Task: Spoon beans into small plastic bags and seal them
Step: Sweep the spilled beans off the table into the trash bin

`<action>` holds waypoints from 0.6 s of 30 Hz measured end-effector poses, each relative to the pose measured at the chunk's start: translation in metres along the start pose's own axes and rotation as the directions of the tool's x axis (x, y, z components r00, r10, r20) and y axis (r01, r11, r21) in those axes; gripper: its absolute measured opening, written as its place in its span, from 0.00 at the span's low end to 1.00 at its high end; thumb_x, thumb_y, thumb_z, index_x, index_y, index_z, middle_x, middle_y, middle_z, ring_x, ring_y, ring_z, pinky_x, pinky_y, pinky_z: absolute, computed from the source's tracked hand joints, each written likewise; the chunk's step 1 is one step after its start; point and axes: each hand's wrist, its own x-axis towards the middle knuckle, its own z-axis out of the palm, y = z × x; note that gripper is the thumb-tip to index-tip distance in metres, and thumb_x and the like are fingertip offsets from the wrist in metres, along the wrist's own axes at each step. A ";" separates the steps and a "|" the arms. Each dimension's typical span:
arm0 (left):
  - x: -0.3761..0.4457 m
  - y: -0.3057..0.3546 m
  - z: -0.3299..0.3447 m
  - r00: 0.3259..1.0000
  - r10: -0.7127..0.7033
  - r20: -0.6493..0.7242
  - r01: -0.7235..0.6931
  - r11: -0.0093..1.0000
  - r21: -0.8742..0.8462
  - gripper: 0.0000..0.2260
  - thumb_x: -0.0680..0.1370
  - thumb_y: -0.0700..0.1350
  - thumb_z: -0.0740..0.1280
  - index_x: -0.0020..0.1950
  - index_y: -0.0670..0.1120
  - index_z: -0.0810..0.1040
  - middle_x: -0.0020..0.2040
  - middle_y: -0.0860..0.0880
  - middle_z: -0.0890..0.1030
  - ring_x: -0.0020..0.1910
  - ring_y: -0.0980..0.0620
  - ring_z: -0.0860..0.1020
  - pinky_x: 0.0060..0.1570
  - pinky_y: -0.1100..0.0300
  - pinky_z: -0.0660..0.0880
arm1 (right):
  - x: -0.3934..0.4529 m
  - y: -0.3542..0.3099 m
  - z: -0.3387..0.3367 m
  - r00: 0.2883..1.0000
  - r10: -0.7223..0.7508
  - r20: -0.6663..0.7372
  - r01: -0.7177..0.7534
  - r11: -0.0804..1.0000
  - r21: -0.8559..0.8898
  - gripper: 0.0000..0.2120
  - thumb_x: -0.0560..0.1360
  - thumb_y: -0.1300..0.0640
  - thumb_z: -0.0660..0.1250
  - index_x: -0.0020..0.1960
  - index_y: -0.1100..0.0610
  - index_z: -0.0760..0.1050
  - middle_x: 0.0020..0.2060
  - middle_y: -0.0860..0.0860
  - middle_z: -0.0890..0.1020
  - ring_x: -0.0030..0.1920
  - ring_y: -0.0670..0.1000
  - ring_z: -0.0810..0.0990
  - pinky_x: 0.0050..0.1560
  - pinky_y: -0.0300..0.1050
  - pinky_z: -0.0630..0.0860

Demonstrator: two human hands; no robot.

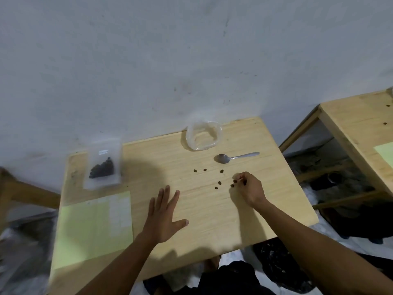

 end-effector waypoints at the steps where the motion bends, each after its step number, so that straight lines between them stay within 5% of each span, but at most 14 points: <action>1: 0.000 0.000 0.000 1.000 -0.002 -0.001 0.002 1.000 -0.003 0.43 0.74 0.69 0.59 0.78 0.56 0.36 0.76 0.50 0.28 0.75 0.49 0.28 0.73 0.48 0.33 | 0.001 -0.001 0.002 1.000 0.004 -0.006 -0.004 1.000 0.009 0.09 0.76 0.68 0.60 0.50 0.60 0.77 0.48 0.52 0.81 0.48 0.49 0.78 0.50 0.36 0.72; 7: -0.001 0.001 -0.001 1.000 0.005 -0.003 -0.005 1.000 -0.006 0.44 0.74 0.69 0.60 0.78 0.56 0.36 0.76 0.50 0.28 0.74 0.49 0.27 0.74 0.47 0.34 | 0.006 -0.001 0.011 0.999 -0.008 0.031 0.009 1.000 -0.016 0.11 0.69 0.59 0.77 0.48 0.57 0.77 0.42 0.52 0.80 0.43 0.49 0.79 0.40 0.33 0.71; 10: 0.000 0.000 0.000 1.000 0.004 0.000 -0.004 1.000 -0.006 0.44 0.74 0.69 0.60 0.78 0.56 0.36 0.76 0.50 0.28 0.74 0.50 0.27 0.74 0.48 0.33 | 0.005 -0.001 0.015 0.995 -0.069 0.079 0.081 0.985 -0.153 0.07 0.71 0.62 0.71 0.43 0.54 0.75 0.46 0.52 0.75 0.45 0.51 0.77 0.47 0.39 0.71; 18: -0.001 0.002 -0.002 1.000 0.002 -0.004 -0.002 1.000 -0.022 0.44 0.74 0.68 0.61 0.78 0.56 0.37 0.76 0.50 0.28 0.74 0.50 0.27 0.74 0.48 0.33 | -0.002 -0.007 0.029 0.959 -0.235 0.159 0.280 0.875 -0.395 0.12 0.76 0.64 0.62 0.37 0.52 0.67 0.40 0.49 0.72 0.42 0.51 0.73 0.44 0.38 0.64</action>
